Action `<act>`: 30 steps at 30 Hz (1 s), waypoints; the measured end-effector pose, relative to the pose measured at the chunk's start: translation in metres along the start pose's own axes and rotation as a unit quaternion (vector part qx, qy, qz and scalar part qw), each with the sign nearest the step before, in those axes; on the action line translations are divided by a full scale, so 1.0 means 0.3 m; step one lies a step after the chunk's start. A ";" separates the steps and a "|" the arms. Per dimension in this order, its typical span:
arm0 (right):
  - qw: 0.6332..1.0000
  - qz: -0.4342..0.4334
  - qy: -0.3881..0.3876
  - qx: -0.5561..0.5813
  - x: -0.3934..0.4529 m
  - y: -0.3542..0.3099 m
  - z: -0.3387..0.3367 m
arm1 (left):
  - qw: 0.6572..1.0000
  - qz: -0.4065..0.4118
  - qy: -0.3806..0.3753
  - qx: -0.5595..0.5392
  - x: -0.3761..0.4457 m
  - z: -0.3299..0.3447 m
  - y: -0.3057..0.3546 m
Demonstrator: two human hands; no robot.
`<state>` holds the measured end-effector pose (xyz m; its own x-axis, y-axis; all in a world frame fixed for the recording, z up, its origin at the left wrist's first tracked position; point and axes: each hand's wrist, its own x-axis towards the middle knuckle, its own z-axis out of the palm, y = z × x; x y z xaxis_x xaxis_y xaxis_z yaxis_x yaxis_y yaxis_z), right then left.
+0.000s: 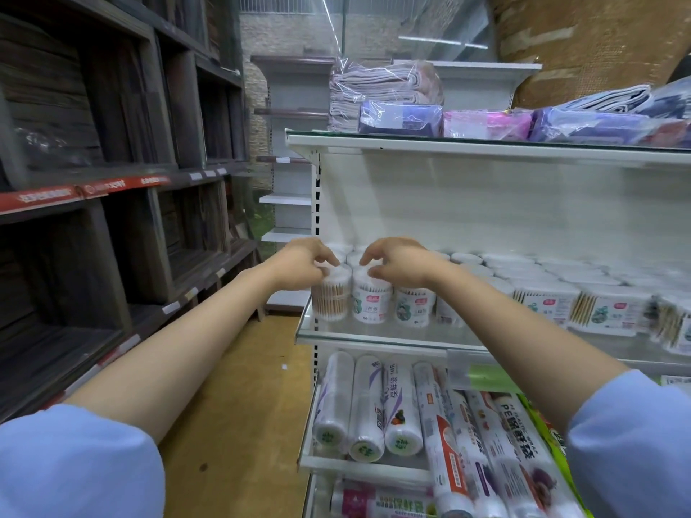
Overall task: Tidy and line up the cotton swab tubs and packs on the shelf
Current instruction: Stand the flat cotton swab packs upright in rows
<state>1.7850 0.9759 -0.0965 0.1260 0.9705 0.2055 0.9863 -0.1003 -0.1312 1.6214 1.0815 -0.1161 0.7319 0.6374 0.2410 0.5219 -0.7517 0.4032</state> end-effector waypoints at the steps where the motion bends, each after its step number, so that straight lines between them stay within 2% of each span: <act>1: 1.000 -0.010 0.006 0.008 0.001 -0.010 0.011 | 0.999 -0.007 0.016 -0.032 -0.008 -0.006 -0.005; 5: 0.999 -0.034 0.026 0.028 0.028 -0.038 0.066 | 0.996 -0.031 0.058 -0.065 -0.031 -0.024 -0.035; 13: 0.999 -0.040 0.032 0.004 0.082 -0.083 0.114 | 0.997 -0.063 0.022 -0.046 -0.018 -0.026 -0.095; 20: 0.999 -0.035 0.036 -0.002 0.091 -0.096 0.113 | 0.995 -0.072 -0.074 0.002 0.020 0.004 -0.091; 30: 0.999 -0.003 -0.024 0.037 0.075 -0.076 0.067 | 0.994 -0.066 -0.078 -0.036 0.050 0.002 -0.111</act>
<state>1.7632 1.0045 -0.1084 0.1134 0.9804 0.1610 0.9763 -0.0799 -0.2011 1.6151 1.1159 -0.1264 0.7218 0.6907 0.0442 0.5889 -0.6465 0.4850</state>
